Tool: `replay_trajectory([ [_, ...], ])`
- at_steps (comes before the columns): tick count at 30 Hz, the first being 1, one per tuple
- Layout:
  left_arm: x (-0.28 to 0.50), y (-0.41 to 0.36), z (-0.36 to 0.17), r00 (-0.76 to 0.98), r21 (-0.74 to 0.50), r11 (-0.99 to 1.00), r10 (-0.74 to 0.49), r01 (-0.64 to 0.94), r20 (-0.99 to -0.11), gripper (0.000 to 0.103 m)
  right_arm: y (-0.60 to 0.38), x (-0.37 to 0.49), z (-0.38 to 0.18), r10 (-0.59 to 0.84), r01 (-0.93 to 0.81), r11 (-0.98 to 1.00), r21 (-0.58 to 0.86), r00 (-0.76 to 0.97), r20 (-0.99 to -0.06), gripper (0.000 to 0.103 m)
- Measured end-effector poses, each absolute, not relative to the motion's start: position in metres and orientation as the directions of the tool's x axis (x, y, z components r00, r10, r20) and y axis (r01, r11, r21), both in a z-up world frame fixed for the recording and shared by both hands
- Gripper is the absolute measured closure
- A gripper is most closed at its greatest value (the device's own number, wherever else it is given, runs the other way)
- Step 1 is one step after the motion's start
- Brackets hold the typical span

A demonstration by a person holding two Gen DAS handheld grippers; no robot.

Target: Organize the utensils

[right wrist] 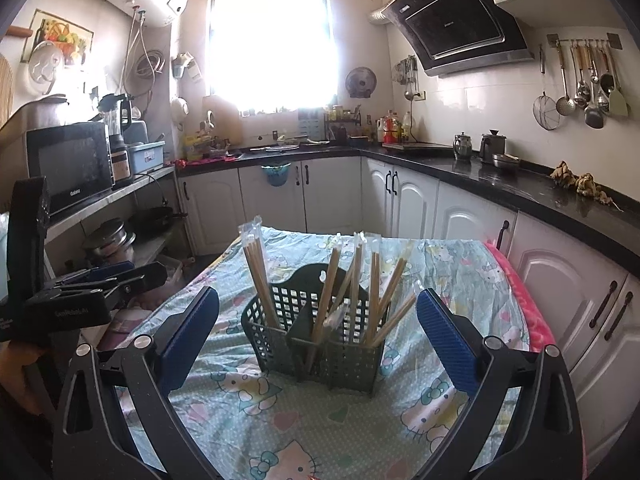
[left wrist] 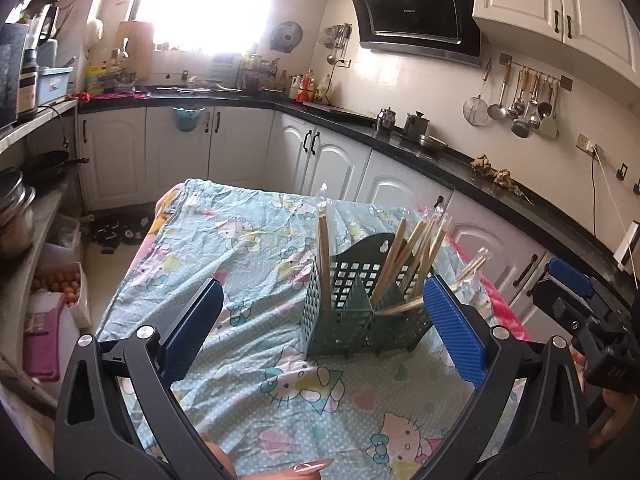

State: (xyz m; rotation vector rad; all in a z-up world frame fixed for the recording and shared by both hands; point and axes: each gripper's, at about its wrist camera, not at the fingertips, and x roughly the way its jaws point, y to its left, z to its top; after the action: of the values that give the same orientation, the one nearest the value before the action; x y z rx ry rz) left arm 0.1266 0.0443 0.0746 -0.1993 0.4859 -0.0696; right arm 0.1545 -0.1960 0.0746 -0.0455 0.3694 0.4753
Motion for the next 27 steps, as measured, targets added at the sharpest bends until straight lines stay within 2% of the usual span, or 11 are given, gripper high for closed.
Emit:
replay_trajectory([
  [18, 0.104, 0.016, -0.004, 0.828, -0.123, 0.992, -0.054, -0.019, -0.559, 0.011, -0.204, 0.126, 0.005, 0.405, -0.426, 0.904, 0.038, 0.825, -0.393, 0.007],
  [23, 0.094, 0.014, -0.02, 0.836, -0.087, 0.996, -0.023, -0.03, -0.548, 0.011, -0.208, 0.115, -0.016, 0.385, -0.405, 0.914, 0.029, 0.842, -0.379, 0.007],
  [27, 0.089, 0.015, -0.028, 0.846, -0.088, 0.995, -0.007, -0.047, -0.533, 0.011, -0.21, 0.114, -0.035, 0.357, -0.39, 0.921, 0.005, 0.838, -0.412, 0.007],
])
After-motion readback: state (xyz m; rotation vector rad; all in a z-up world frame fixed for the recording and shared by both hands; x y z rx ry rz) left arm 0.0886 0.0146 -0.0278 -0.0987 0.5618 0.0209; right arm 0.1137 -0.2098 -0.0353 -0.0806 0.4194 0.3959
